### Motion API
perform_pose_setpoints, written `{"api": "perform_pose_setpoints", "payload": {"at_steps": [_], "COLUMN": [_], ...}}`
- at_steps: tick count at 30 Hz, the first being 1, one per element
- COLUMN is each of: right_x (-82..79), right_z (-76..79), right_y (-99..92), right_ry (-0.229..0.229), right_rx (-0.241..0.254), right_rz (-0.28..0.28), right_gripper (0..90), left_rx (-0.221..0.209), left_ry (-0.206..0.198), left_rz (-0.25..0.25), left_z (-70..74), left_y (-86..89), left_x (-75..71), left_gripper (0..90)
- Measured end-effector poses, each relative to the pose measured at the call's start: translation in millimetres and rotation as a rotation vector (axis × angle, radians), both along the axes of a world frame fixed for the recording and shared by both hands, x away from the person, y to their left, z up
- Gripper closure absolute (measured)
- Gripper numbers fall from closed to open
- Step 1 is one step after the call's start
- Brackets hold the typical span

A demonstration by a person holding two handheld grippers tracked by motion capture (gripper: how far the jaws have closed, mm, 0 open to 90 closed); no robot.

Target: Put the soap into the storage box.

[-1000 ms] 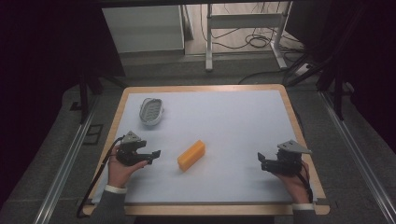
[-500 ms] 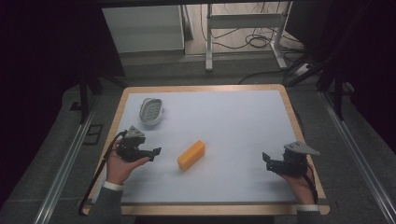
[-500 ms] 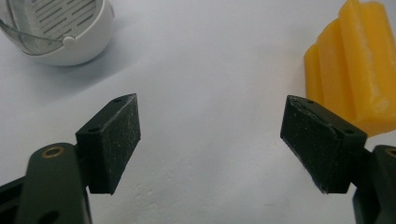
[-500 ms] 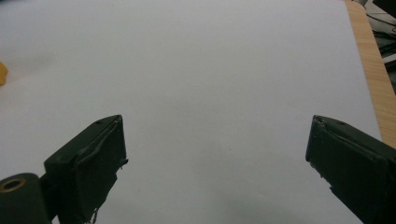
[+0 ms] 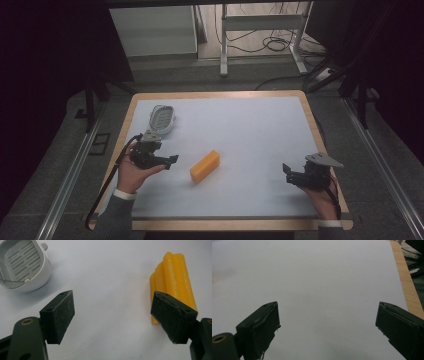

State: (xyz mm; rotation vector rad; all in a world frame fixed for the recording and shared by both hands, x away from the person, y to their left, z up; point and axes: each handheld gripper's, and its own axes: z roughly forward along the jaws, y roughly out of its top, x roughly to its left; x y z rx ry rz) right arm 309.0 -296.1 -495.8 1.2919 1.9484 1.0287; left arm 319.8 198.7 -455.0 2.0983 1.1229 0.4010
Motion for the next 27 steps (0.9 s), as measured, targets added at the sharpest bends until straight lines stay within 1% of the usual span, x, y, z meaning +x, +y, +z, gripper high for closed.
{"api": "perform_pose_setpoints", "payload": {"at_steps": [1, 3, 4, 8, 11, 14, 15, 16, 17, 18, 21, 23, 26, 27], "right_x": [-0.7, -1.0, -1.4, -1.7, -1.6, -1.1, -1.0, -0.8, -0.8, -0.8, -0.9, -0.9, -0.5, -0.5], "right_z": [0.1, 0.2, 0.4, 0.6, 0.5, -0.4, -0.7, -1.2, -1.2, -1.4, -1.2, -1.2, -1.8, -1.8], "right_y": [-0.5, -0.7, -1.0, -1.3, -1.5, -1.9, -2.1, -2.6, -2.6, -3.0, -3.3, -3.2, -2.7, -2.7], "right_ry": [-0.001, -0.001, 0.001, -0.001, -0.001, 0.002, 0.003, 0.005, 0.005, 0.005, 0.004, 0.004, 0.005, 0.005], "right_rx": [-0.001, 0.0, 0.001, 0.001, 0.0, -0.003, -0.004, -0.005, -0.005, -0.005, -0.004, -0.005, -0.009, -0.009], "right_rz": [-0.003, -0.005, -0.008, -0.012, -0.016, -0.016, -0.017, -0.02, -0.02, -0.021, -0.023, -0.022, -0.021, -0.021], "right_gripper": [5.3, 5.3, 5.4, 5.4, 5.3, 5.3, 5.3, 5.4, 5.4, 5.3, 5.4, 5.4, 5.4, 5.4], "left_rx": [0.004, 0.008, 0.01, 0.015, 0.032, 0.045, 0.042, 0.054, 0.054, 0.055, 0.062, 0.065, 0.095, 0.093], "left_ry": [-0.005, -0.008, -0.014, -0.017, -0.022, -0.016, -0.012, -0.005, -0.005, 0.0, 0.003, 0.002, 0.0, 0.001], "left_rz": [-0.01, -0.012, -0.017, -0.026, -0.039, -0.053, -0.059, -0.065, -0.065, -0.073, -0.085, -0.084, -0.098, -0.105], "left_z": [2.6, 4.0, 7.1, 11.5, 13.8, 13.8, 13.3, 11.9, 11.9, 11.3, 11.8, 12.0, 13.4, 14.0], "left_y": [-1.4, -2.4, -4.3, -8.7, -14.3, -21.2, -23.0, -26.9, -26.9, -30.6, -35.6, -37.7, -46.5, -49.2], "left_x": [-1.1, -1.5, -1.8, -1.8, -2.3, -1.4, -0.8, 0.4, 0.4, 1.0, 2.0, 2.4, 3.4, 3.7], "left_gripper": [19.6, 19.6, 19.5, 19.4, 19.2, 18.9, 18.9, 18.8, 18.7, 18.7, 18.7, 18.7, 18.6, 18.6]}}
